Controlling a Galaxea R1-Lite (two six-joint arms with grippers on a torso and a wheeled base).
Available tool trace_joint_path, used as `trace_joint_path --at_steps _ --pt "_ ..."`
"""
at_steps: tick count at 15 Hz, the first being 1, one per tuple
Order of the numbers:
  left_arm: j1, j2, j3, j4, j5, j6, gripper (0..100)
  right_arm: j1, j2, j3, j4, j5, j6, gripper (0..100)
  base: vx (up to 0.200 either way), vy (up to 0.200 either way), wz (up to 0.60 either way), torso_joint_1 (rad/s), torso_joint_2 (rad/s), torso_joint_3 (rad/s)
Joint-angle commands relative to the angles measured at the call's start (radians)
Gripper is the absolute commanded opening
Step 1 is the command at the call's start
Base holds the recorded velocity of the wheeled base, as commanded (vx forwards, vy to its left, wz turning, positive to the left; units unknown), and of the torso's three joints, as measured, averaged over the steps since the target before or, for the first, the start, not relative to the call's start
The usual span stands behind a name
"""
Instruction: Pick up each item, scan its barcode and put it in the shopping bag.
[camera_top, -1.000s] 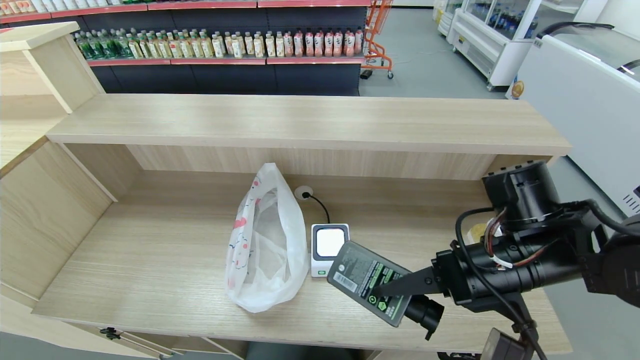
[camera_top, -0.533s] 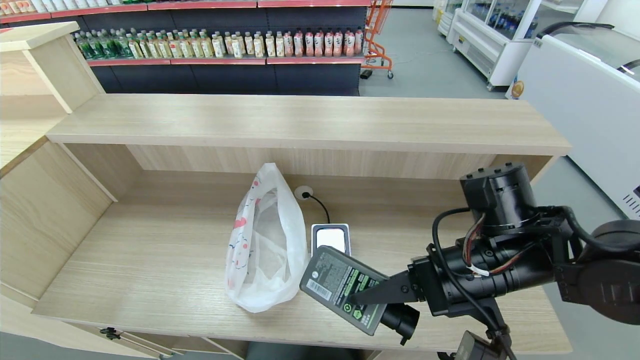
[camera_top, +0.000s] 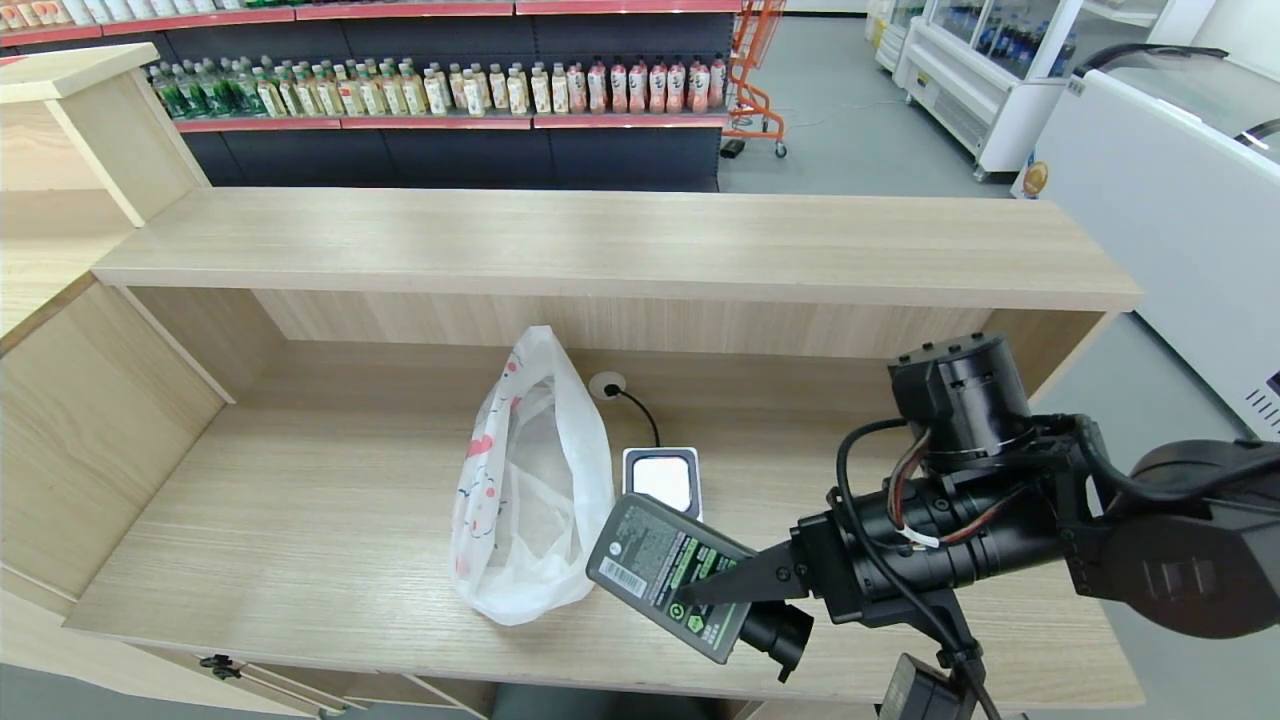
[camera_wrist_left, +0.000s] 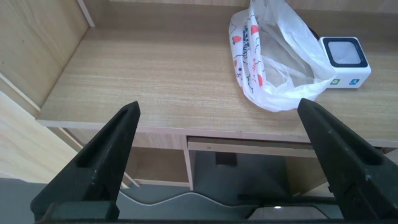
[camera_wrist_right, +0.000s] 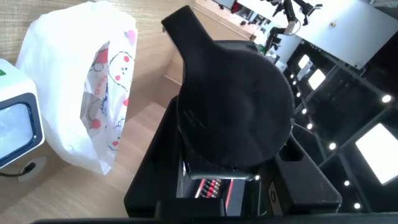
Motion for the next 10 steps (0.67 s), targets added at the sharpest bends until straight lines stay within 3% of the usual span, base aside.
trace_joint_path --at_steps 1,10 --pt "0.001 0.0 0.0 0.0 0.0 0.0 100 0.0 -0.002 0.0 0.001 0.001 -0.08 0 0.0 0.0 0.0 0.0 0.0 0.0" --pt "-0.001 0.0 0.0 0.0 0.0 0.0 100 0.003 0.007 -0.015 0.001 0.001 -0.08 0 0.0 0.0 0.0 0.0 0.0 0.0"
